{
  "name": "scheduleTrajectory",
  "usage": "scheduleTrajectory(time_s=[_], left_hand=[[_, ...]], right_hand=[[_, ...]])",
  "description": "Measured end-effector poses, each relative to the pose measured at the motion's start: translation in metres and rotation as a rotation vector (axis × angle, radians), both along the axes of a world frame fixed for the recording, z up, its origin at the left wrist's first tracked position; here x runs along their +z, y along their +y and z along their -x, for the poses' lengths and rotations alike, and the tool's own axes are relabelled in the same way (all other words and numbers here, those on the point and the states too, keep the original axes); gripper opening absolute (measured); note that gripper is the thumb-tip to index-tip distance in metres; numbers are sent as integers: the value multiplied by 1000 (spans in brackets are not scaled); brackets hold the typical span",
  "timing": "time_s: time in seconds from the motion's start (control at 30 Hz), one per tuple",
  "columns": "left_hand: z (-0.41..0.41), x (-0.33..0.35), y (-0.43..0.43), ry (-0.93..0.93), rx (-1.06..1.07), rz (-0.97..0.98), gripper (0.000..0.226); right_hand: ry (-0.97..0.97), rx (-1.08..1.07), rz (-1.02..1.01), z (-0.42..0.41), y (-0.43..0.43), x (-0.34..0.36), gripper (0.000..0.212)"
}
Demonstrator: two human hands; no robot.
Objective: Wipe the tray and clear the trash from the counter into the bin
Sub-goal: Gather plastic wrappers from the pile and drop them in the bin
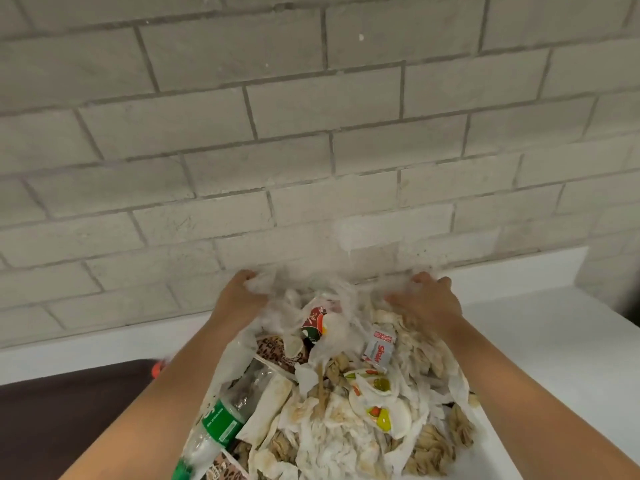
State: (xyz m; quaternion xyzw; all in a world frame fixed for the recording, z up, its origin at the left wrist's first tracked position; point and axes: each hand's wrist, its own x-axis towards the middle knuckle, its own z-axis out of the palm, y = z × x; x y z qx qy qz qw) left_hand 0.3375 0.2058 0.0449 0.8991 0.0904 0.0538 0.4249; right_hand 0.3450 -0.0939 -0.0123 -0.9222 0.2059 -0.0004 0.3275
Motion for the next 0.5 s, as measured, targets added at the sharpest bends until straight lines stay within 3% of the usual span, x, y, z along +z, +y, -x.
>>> scheduleTrajectory(time_s=[0.1,0.2,0.37,0.4,0.5], left_hand=[[7,22,12,-144,109,109,23],[14,46,26,-266,187,213,16],[31,78,32,-338,231,322,34],[32,78,31,-312,221,227,34],[28,59,22,-159,59,-313,15]], right_hand=[[-81,-61,-83,-5,3,-7,40],[-199,-62,-164,-5,0,-12,17],[-418,-118,-158,-3,-16,-5,19],[-475,-130,-157,-2,-19,-2,21],[-641,-172,-189,4,-27,10,29]])
